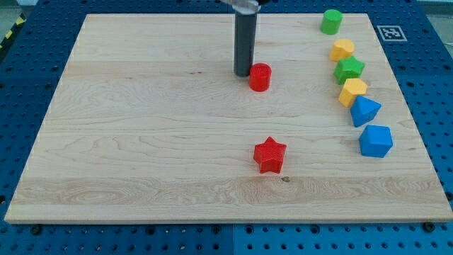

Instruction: Slide red circle towards red star

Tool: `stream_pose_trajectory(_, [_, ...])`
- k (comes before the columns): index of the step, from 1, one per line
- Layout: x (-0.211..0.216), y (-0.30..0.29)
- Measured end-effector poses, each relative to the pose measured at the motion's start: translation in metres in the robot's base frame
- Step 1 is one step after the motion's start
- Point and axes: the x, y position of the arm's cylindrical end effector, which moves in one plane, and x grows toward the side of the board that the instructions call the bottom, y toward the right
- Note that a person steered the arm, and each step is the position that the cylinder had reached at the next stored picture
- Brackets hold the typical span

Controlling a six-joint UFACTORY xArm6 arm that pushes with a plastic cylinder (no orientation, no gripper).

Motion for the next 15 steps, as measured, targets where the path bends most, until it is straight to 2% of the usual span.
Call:
stream_pose_trajectory(1, [-0.025,-0.027])
stream_pose_trajectory(2, [-0.046,-0.028])
stream_pose_trajectory(3, [-0.017,-0.011])
stream_pose_trajectory(5, [-0.017,0.032])
stream_pose_trajectory(7, [-0.036,0.056])
stream_pose_trajectory(11, [0.104,0.037])
stream_pose_trajectory(12, [0.088,0.037])
stream_pose_trajectory(13, [0.081,0.004])
stream_pose_trajectory(14, [0.093,-0.030])
stream_pose_trajectory(15, [0.097,-0.022])
